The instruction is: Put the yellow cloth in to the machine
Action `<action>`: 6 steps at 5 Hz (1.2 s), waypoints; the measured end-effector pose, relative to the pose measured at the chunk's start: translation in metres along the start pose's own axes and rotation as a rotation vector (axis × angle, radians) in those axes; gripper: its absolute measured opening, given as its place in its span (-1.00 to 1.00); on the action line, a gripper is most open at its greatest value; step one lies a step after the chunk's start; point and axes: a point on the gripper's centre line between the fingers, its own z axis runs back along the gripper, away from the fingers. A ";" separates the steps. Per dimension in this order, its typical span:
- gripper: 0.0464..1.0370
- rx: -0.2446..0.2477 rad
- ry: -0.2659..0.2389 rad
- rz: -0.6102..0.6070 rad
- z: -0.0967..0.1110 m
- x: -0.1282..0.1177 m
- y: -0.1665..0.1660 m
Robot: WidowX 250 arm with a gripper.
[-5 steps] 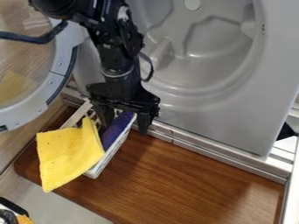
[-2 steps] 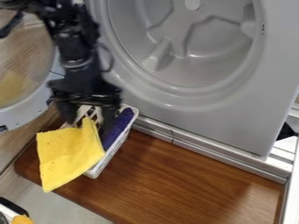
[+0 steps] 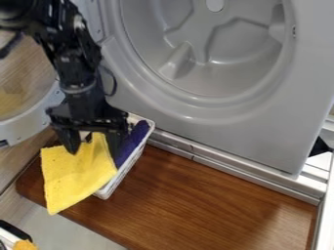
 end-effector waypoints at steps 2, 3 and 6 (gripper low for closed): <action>0.82 -0.010 0.038 0.003 -0.031 -0.008 -0.013; 0.23 -0.008 0.046 -0.003 -0.034 -0.008 -0.014; -0.94 -0.065 -0.003 -0.062 0.005 -0.022 -0.019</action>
